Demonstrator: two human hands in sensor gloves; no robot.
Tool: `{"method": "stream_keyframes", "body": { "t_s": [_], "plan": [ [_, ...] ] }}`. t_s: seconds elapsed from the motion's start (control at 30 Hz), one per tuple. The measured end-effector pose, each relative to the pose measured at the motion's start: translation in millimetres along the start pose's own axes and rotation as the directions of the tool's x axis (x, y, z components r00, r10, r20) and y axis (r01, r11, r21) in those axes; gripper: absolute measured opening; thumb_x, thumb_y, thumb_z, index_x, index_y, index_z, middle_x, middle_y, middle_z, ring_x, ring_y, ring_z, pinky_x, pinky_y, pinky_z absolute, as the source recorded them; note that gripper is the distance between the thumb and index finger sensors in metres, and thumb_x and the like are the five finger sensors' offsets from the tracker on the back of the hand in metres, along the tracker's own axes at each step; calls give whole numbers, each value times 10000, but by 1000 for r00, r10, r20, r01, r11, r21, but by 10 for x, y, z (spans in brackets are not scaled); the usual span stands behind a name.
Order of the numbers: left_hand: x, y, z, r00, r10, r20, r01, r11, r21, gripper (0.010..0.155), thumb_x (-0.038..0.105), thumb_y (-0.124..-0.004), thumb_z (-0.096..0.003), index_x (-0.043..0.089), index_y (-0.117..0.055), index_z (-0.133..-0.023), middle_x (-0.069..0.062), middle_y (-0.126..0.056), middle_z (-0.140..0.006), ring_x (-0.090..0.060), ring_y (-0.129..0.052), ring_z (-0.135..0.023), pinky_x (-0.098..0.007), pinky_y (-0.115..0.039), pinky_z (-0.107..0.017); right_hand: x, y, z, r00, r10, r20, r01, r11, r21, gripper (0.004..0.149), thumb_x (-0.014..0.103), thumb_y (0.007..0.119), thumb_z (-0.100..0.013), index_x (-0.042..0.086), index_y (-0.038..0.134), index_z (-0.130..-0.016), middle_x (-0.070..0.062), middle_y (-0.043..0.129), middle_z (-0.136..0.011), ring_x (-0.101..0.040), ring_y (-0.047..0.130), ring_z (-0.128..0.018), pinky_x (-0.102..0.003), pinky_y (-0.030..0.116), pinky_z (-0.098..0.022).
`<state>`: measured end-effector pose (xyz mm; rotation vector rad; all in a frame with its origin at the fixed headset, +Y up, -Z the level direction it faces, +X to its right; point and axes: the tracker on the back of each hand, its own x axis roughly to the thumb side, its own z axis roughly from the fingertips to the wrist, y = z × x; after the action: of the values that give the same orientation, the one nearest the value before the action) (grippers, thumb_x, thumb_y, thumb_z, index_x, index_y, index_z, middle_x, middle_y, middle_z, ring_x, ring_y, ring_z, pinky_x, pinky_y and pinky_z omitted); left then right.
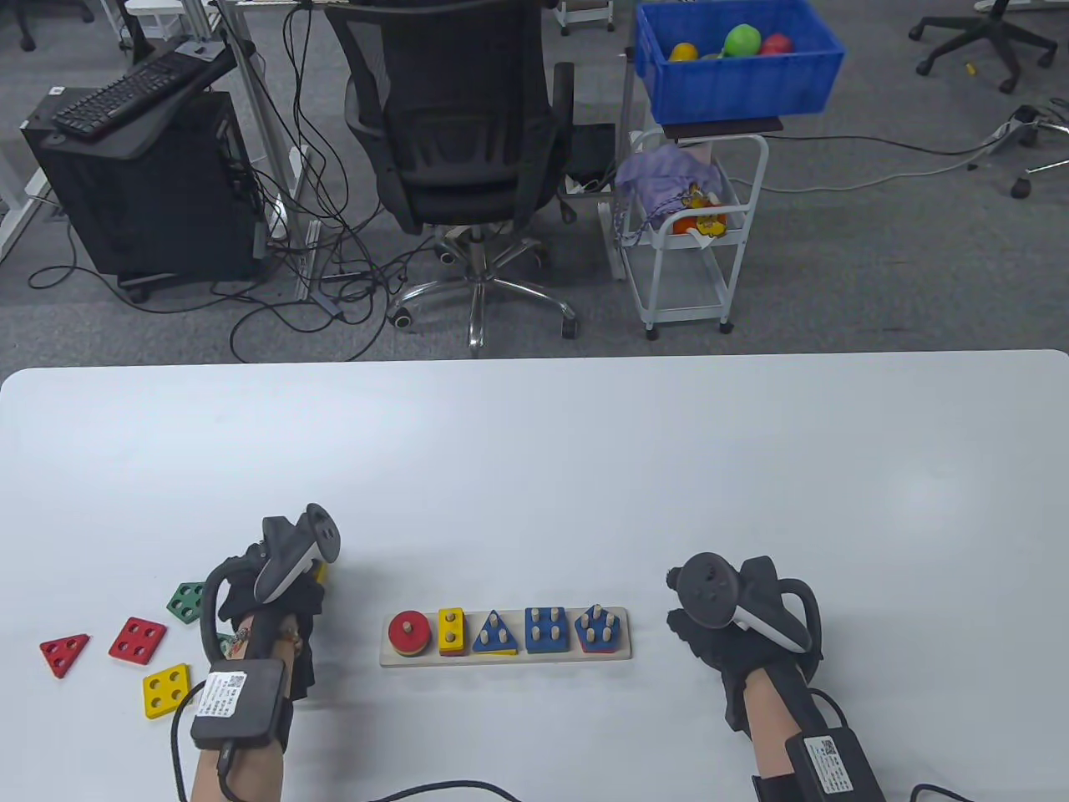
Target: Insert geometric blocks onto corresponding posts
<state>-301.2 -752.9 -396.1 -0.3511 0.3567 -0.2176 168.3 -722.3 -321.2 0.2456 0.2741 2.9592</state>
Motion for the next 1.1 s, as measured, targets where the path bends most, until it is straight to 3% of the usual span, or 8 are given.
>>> {"method": "stream_keyframes", "body": {
  "t_s": [0.33,0.6,0.67,0.83,0.9,1.0,1.1],
  "plan": [
    [132,38,83,998,9,62,-11,1000,29,632,476,-805,-438,428,-604,-1035,88,-688,-1127,-198,-645,-1078,-586,-484,-834,14,-7,8,1000,3,2,-3,1000,-4,553,390,765,-475,158,666,-967,-201,732,-993,-473,809,-848,-728,622,-595],
    [292,277,347,986,36,164,-50,995,85,629,465,-751,-468,378,-567,-1063,48,-689,-1136,-226,-680,-1061,-612,-516,-815,147,-47,33,999,-2,52,4,1000,-31,554,393,762,-476,157,665,-968,-199,731,-993,-470,810,-847,-727,626,-593],
    [320,341,439,964,110,241,-131,989,70,630,465,-740,-472,370,-559,-1067,45,-685,-1137,-230,-682,-1059,-608,-524,-811,193,-70,47,998,1,71,2,999,-54,555,394,762,-475,159,663,-968,-197,730,-993,-470,809,-848,-725,626,-594],
    [453,582,802,799,361,482,-392,919,-38,633,471,-732,-481,341,-555,-1075,33,-695,-1129,-240,-701,-1044,-592,-541,-803,400,-136,83,983,-64,172,87,988,-131,579,400,764,-474,152,636,-982,-199,721,-996,-467,807,-848,-722,634,-588],
    [546,650,945,690,463,557,-482,867,-124,630,474,-726,-485,333,-556,-1075,22,-696,-1129,-239,-709,-1039,-587,-547,-800,542,-156,116,968,-94,233,139,973,-186,620,407,767,-470,144,590,-1004,-200,702,-1005,-465,805,-850,-717,640,-585],
    [725,665,1101,472,651,595,-580,737,-346,629,470,-726,-493,324,-548,-1079,22,-706,-1122,-237,-720,-1031,-584,-558,-795,771,-171,178,935,-138,327,228,940,-253,704,432,768,-467,140,481,-1041,-205,626,-1042,-461,794,-861,-706,648,-586],
    [1012,564,1236,248,820,516,-582,552,-598,633,465,-720,-505,312,-531,-1090,9,-705,-1120,-250,-720,-1028,-586,-556,-790,1021,-115,193,880,-282,382,402,871,-283,841,489,767,-455,119,321,-1064,-260,536,-1051,-487,813,-849,-701,671,-581]
  ]
}}
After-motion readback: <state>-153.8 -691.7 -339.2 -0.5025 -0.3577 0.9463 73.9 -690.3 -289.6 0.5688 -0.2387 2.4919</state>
